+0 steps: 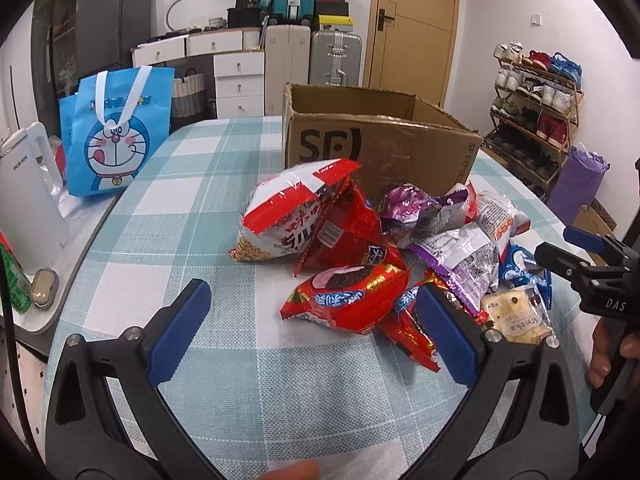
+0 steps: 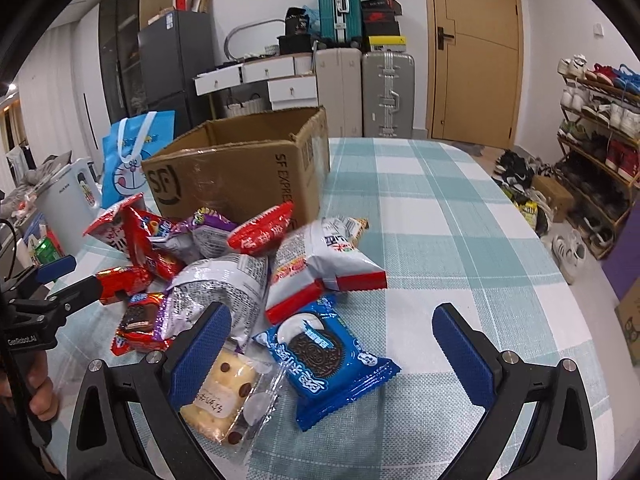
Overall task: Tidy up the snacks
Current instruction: 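Grasp the red Oreo pack with the left tool while the right tool grasps the blue Oreo pack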
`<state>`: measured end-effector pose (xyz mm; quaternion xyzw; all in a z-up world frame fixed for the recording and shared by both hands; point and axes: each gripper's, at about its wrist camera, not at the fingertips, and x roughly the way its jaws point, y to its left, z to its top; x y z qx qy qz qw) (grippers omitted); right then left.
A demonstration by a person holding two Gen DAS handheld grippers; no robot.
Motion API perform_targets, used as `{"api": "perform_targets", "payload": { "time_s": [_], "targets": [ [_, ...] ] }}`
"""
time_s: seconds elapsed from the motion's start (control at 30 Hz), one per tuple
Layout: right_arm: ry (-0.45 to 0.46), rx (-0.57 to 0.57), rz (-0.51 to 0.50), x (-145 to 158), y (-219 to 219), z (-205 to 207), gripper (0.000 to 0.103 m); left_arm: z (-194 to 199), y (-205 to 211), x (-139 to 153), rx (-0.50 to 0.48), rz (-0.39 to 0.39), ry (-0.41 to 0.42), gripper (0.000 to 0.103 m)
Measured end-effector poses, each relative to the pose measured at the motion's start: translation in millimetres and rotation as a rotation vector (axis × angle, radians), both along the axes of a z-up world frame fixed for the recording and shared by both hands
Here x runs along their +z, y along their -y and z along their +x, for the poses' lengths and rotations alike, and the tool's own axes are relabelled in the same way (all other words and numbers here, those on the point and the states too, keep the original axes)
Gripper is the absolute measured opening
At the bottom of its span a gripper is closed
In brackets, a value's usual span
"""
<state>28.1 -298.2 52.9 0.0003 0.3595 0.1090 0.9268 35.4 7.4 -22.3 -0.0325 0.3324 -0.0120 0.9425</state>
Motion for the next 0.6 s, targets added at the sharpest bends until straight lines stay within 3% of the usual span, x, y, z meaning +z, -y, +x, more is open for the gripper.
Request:
{"api": "perform_targets", "payload": {
  "time_s": [0.2, 0.43, 0.6],
  "targets": [
    [-0.074, 0.003, -0.042, -11.0, -3.2, 10.0, 0.103, 16.6, 6.3, -11.9, -0.032, -0.005, -0.079, 0.102],
    [-0.123, 0.012, -0.054, -19.4, 2.6, 10.8, 0.102, 31.7, 8.1, -22.7, -0.039, -0.024, -0.152, 0.089],
    [-0.151, 0.017, -0.043, -23.3, 4.9, 14.2, 0.102, 36.1, 3.4, -27.3, -0.038, -0.049, -0.175, 0.088]
  ]
}}
